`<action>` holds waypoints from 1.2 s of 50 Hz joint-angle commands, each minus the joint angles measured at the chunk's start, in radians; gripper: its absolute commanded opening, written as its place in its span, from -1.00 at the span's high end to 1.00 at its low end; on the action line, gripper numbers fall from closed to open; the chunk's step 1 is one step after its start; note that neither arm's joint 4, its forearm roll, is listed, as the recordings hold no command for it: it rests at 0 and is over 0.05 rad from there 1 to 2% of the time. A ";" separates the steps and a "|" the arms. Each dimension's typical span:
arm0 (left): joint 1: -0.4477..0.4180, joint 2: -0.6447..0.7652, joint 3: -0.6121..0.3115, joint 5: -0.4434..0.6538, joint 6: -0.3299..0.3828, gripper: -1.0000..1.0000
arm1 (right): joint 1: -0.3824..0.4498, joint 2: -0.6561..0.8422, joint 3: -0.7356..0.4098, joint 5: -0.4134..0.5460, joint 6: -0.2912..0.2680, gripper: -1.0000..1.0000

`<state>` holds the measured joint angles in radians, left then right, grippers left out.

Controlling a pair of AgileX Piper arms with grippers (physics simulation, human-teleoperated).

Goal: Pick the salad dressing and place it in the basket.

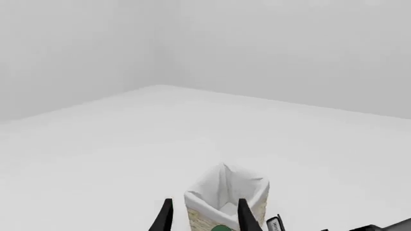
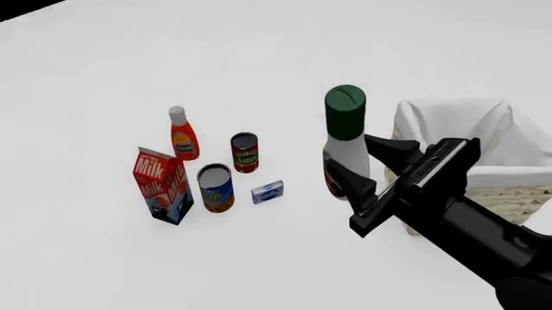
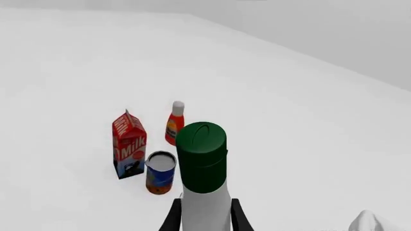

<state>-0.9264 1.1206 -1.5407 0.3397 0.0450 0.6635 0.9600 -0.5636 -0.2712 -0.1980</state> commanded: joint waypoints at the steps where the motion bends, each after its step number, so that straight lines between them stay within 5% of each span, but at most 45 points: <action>1: 0.197 -0.291 0.076 0.016 0.046 -1.00 | -0.007 -0.025 -0.001 -0.004 0.028 1.00; 14: 0.558 -0.588 0.744 -0.210 -0.061 -1.00 | -0.013 -0.106 -0.020 0.055 0.024 1.00; 19: 0.656 -0.655 0.890 -0.284 -0.012 -1.00 | -0.014 -0.127 -0.025 0.067 0.023 1.00; 34: 0.856 -0.886 1.356 -0.476 -0.096 -1.00 | -0.067 -0.208 -0.061 0.113 0.034 1.00; 44: 0.927 -0.886 1.540 -0.616 -0.110 -1.00 | -0.154 -0.250 -0.080 0.120 0.055 1.00; 60: 1.027 -1.101 1.541 -0.359 -0.110 -1.00 | -0.341 -0.269 -0.089 0.107 0.082 1.00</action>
<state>0.0305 0.1402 -0.0425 -0.1255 -0.0699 0.4277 0.7105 -0.6377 -0.1586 -0.1468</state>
